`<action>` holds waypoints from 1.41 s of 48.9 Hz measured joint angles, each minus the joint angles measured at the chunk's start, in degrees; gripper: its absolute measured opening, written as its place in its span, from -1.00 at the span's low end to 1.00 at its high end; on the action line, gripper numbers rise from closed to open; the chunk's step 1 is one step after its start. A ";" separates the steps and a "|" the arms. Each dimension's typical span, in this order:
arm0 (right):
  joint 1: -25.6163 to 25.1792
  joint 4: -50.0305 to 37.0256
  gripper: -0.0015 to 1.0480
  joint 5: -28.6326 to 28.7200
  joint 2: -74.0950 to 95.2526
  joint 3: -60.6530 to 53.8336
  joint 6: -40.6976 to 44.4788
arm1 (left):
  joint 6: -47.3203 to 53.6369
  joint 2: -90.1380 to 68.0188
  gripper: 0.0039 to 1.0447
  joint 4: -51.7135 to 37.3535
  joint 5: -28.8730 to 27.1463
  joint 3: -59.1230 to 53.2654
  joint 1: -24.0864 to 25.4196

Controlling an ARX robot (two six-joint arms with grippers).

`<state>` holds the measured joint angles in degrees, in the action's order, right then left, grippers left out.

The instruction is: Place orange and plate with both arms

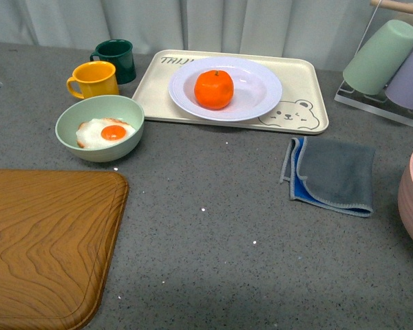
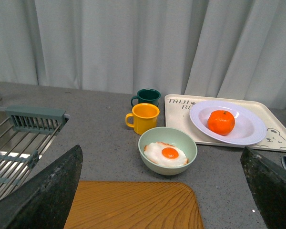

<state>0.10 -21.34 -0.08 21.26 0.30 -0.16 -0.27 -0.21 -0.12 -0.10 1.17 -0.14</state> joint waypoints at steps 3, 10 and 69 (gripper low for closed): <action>0.00 1.68 -0.98 0.00 -1.73 0.00 0.07 | 0.00 0.00 0.88 0.00 0.00 0.00 0.00; 0.00 5.49 -0.98 0.02 -5.60 0.00 0.11 | 0.00 0.00 0.88 0.00 0.00 0.00 0.00; 0.00 21.24 0.82 0.15 -21.00 0.04 0.15 | 0.00 0.02 0.88 0.04 -0.02 0.00 0.00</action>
<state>0.10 -0.10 0.08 0.25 0.34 -0.01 -0.27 -0.19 -0.08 -0.12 1.17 -0.14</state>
